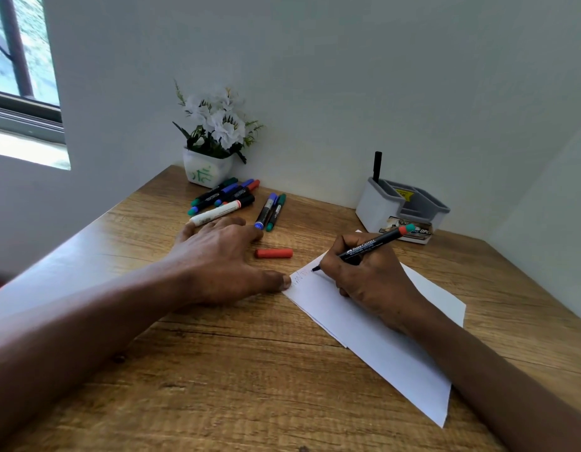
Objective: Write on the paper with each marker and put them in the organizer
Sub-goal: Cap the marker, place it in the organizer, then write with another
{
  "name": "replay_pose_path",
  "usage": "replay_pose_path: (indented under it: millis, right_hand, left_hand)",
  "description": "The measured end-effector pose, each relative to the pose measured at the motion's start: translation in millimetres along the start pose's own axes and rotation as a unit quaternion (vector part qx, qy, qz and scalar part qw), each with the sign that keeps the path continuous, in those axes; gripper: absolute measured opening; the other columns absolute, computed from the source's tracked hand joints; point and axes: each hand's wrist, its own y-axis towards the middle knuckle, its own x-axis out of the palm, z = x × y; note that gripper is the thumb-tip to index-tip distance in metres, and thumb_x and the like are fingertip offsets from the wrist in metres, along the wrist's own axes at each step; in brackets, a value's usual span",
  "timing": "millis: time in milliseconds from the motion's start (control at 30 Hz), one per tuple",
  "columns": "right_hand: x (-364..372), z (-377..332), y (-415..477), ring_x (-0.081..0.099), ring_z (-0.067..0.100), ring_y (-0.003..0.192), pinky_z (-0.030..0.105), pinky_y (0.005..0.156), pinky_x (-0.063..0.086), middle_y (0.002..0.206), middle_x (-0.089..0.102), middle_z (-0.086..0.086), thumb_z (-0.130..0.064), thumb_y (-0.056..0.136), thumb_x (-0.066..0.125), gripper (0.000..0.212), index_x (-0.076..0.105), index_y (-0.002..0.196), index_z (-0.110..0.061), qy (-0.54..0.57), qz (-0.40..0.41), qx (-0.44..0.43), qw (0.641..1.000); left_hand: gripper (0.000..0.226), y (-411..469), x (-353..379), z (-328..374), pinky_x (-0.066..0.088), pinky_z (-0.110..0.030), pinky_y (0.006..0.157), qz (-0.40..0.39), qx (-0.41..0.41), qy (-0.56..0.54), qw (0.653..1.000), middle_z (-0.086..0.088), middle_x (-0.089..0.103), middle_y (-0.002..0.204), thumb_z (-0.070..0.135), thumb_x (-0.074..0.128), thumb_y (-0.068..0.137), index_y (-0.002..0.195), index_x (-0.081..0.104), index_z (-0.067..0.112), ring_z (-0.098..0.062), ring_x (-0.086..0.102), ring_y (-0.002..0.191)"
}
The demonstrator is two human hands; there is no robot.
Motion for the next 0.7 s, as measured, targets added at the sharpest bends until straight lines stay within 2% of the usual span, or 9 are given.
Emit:
replay_pose_path:
  millis: [133, 300, 533, 700]
  right_hand:
    - [-1.1, -0.2, 0.3, 0.056, 0.007, 0.049, 0.021, 0.051, 0.049, 0.054, 0.062, -0.006, -0.010, 0.088, 0.072, 0.016, 0.067, 0.079, 0.003, 0.005, -0.011, 0.012, 1.000]
    - [0.4, 1.6, 0.5, 0.055, 0.010, 0.045, 0.018, 0.044, 0.043, 0.051, 0.061, 0.002, -0.007, 0.089, 0.070, 0.017, 0.070, 0.072, -0.008, 0.034, 0.023, 0.033, 0.999]
    - [1.5, 0.5, 1.5, 0.055, 0.010, 0.045, 0.018, 0.044, 0.043, 0.050, 0.061, 0.001, -0.007, 0.087, 0.071, 0.017, 0.065, 0.074, 0.003, 0.014, 0.022, 0.028, 0.999]
    - [2.6, 2.0, 0.5, 0.057, 0.011, 0.045, 0.016, 0.044, 0.042, 0.052, 0.063, 0.001, -0.009, 0.087, 0.072, 0.013, 0.068, 0.077, -0.001, 0.016, 0.037, 0.033, 0.999]
  left_hand:
    - [0.098, -0.1, -0.4, 0.4, 0.011, -0.052, 0.126, -0.003, -0.003, 0.001, 1.000, 0.007, 0.021, 0.168, 0.083, 0.057, 0.076, 0.157, 0.025, 0.039, -0.018, 0.019, 0.154]
    - [0.098, 0.0, -0.2, 0.7, 0.012, -0.053, 0.126, -0.001, -0.005, 0.002, 1.000, 0.007, 0.021, 0.167, 0.083, 0.057, 0.075, 0.157, 0.026, 0.039, -0.018, 0.020, 0.153]
    - [0.095, -2.0, -1.5, 2.1, 0.014, -0.052, 0.125, 0.001, -0.001, 0.002, 1.000, 0.007, 0.026, 0.165, 0.083, 0.057, 0.076, 0.155, 0.030, 0.038, -0.018, 0.024, 0.151]
    - [0.095, -1.5, -1.2, 1.5, 0.014, -0.051, 0.125, 0.002, -0.002, 0.002, 1.000, 0.007, 0.027, 0.165, 0.084, 0.056, 0.075, 0.155, 0.030, 0.039, -0.018, 0.024, 0.151]
